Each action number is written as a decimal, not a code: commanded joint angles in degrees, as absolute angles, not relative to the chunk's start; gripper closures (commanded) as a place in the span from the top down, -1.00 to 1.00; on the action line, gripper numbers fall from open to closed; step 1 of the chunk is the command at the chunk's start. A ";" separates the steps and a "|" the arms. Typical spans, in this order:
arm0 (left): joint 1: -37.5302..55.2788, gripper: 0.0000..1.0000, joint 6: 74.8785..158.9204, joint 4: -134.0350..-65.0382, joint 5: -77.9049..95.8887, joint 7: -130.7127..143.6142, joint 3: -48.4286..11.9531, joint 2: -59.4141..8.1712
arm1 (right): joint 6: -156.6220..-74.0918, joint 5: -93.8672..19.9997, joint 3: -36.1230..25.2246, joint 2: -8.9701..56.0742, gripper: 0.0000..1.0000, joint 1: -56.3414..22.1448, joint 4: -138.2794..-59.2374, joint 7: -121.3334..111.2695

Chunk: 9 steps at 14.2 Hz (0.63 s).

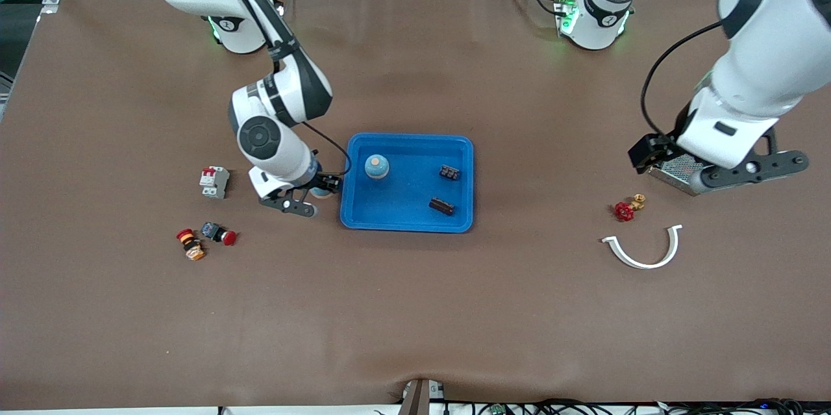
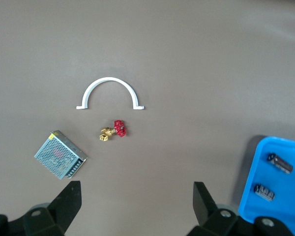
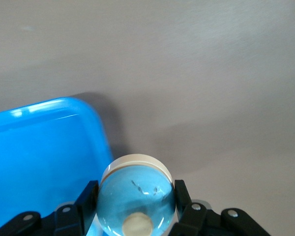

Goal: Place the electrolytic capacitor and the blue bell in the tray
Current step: 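Lower the second bell into the tray and open the right gripper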

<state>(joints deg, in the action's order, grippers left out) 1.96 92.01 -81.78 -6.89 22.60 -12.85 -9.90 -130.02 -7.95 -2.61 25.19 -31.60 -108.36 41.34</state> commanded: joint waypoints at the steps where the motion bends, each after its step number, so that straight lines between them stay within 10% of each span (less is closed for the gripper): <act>1: 2.64 1.00 91.49 -85.59 -3.96 18.38 -9.85 -5.73 | -129.02 -8.88 -2.99 30.74 -0.10 -35.14 -101.18 47.97; 9: 2.29 1.00 88.51 -89.65 -1.49 12.92 -6.15 0.35 | -129.46 -8.79 -3.08 38.14 -0.10 -37.35 -93.78 51.94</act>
